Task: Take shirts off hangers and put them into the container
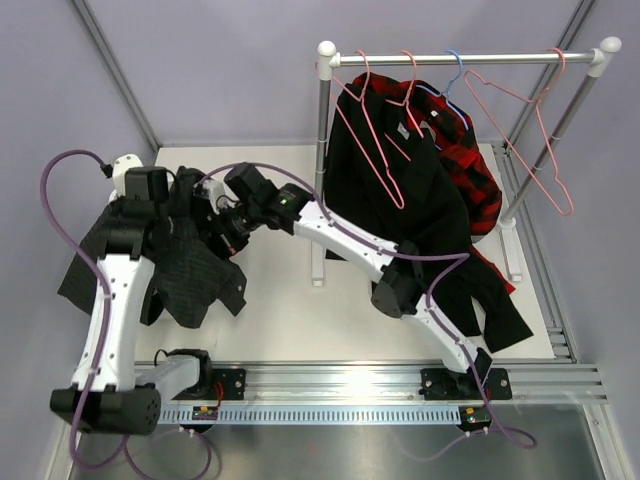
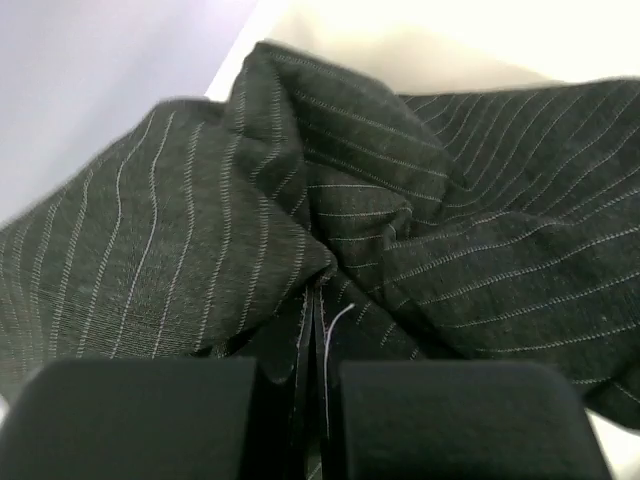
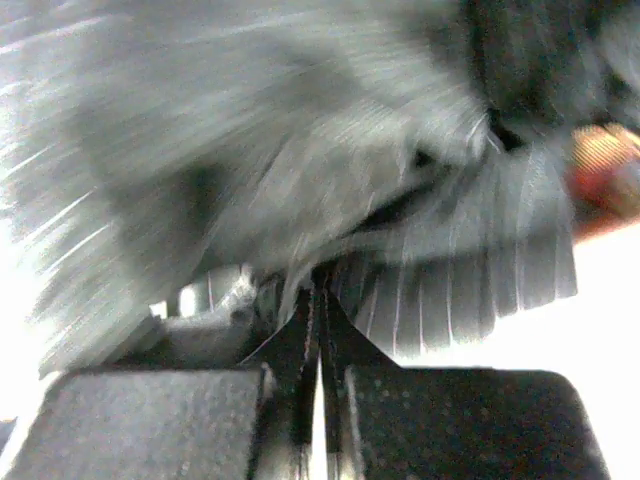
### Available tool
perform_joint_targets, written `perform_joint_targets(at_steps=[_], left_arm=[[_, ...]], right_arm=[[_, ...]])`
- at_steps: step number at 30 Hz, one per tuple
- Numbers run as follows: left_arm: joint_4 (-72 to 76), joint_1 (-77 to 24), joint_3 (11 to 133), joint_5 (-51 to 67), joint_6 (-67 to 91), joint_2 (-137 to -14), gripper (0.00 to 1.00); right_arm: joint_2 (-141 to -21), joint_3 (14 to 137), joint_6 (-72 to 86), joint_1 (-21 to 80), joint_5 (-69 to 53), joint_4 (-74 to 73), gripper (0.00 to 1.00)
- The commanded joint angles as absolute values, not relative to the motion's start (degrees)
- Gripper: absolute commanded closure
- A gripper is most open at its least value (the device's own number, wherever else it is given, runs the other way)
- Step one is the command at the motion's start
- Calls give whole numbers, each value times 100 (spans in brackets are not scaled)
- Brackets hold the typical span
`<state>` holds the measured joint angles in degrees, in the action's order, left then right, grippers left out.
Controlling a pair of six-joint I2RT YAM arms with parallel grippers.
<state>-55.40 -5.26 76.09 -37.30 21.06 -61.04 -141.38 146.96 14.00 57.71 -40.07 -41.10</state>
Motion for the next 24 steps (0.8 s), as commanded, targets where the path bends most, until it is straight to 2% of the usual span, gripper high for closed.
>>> perform_joint_targets(at_steps=[1,6,11,13,18,24], left_arm=[[-5176,315,7523,-2129,2188,-6756,100],[-5344,554,8007,-1223,2206,-7654,100],[-5072,624,7490,-178,2276,-8252,100],[-4931,826,7059,780,2364,-8577,100],[-4289,1598,5637,1512,2820,-8141,100],[-4061,2136,5116,1669,2962,-7875,100]], right_arm=[[-12974,14451,1029,5836,-2544,-4798,100],[-11709,13633,1028,5836,-1311,-5133,100],[-10197,12929,1037,5827,-949,-5246,100],[-9636,12989,1011,5836,-853,-5387,100],[-8659,12991,976,5836,-782,-5748,100],[-7463,11964,1098,5836,-615,-5520,100]])
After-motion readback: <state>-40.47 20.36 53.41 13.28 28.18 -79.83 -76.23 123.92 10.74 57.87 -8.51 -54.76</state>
